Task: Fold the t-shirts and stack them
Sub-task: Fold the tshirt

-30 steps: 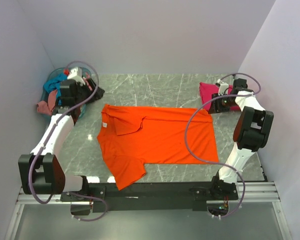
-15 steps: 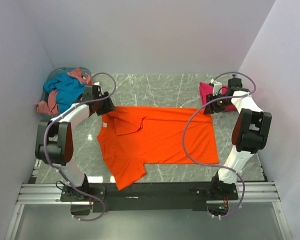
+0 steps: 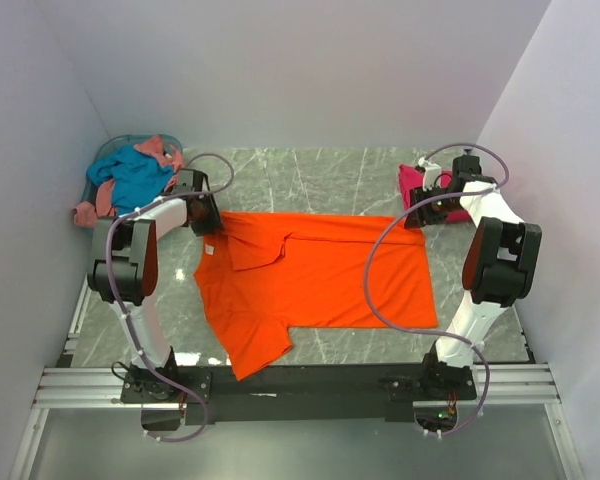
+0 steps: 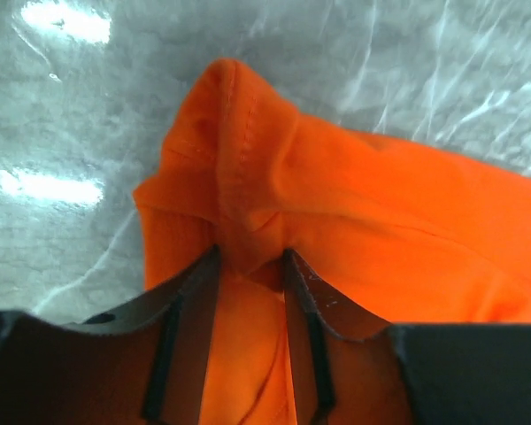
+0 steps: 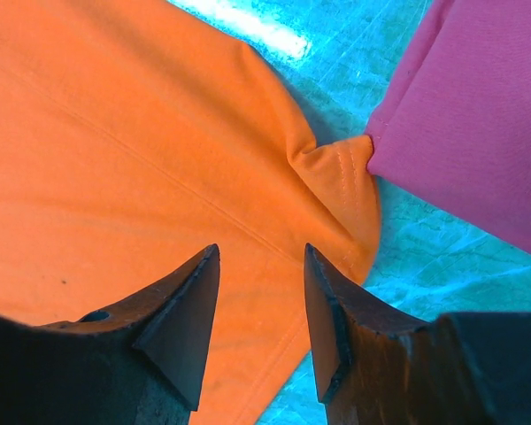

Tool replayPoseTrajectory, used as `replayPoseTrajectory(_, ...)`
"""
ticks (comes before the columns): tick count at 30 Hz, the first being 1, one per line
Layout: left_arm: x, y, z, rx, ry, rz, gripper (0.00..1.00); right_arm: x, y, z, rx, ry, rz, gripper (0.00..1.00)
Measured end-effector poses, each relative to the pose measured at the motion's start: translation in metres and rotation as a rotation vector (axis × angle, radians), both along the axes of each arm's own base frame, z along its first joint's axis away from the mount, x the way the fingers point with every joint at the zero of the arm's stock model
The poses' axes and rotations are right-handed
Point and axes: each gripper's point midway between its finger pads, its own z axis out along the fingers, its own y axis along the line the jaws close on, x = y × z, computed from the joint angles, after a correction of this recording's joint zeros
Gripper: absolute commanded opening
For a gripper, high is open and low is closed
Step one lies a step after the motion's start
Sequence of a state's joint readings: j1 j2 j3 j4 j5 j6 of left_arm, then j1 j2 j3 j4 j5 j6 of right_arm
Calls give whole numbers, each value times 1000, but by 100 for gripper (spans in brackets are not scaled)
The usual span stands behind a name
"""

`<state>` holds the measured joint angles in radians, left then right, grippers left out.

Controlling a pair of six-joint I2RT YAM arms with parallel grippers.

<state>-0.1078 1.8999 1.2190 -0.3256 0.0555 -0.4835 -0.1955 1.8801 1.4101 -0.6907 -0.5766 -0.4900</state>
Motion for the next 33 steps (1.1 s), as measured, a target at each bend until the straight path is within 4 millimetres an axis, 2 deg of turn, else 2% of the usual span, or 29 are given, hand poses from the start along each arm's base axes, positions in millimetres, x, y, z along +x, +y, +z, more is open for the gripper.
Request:
replayPoseTrajectory(9, 6, 31, -1, 14, -1, 100, 40, 5, 10, 5, 8, -8, 3, 44)
replayPoseTrajectory(15, 2, 44, -1, 28, -6, 141, 40, 19, 17, 11, 17, -28, -4, 37)
replayPoseTrajectory(19, -8, 49, -1, 29, -6, 153, 40, 35, 22, 10, 27, -31, -12, 34)
replayPoseTrajectory(23, -19, 52, -1, 33, 7, 161, 40, 55, 31, 3, 34, -26, -3, 32)
replayPoseTrajectory(28, -30, 60, -1, 27, 20, 180, 41, 61, 45, -12, 31, 14, 11, 27)
replayPoseTrajectory(33, -30, 56, 6, -12, 9, 162, 47, 71, 46, -27, -14, 48, -13, 23)
